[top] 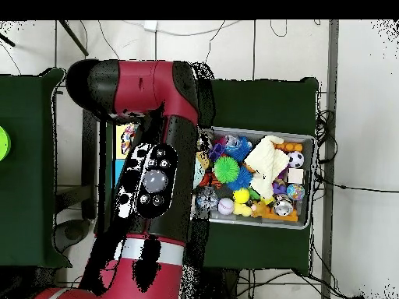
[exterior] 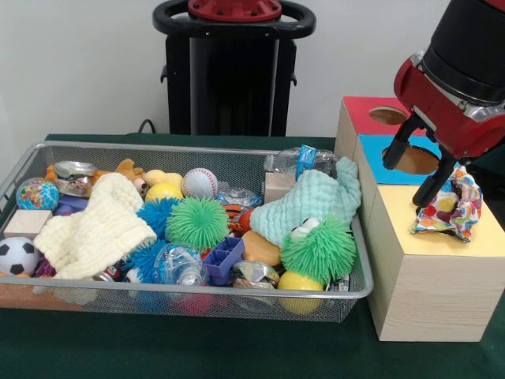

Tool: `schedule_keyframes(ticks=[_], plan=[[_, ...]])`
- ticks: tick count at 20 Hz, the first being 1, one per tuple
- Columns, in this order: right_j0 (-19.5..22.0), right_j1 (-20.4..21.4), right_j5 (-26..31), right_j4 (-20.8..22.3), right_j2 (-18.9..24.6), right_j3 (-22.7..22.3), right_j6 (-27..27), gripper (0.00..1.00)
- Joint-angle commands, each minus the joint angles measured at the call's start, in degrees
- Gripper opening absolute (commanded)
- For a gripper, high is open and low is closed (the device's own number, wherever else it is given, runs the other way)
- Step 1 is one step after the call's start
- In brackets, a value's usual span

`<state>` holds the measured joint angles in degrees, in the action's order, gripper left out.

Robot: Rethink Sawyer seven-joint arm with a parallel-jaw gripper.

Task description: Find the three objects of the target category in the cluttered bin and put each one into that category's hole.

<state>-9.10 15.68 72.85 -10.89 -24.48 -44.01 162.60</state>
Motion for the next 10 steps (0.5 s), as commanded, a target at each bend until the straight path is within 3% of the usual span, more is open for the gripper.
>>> schedule_keyframes(ticks=[1, 10], plan=[[1.07, 0.10, 4.26, 3.36, 5.23, -3.90, -8.00, 0.00], [0.91, -0.50, 7.46, 2.90, 5.34, -1.41, -7.71, 0.00]])
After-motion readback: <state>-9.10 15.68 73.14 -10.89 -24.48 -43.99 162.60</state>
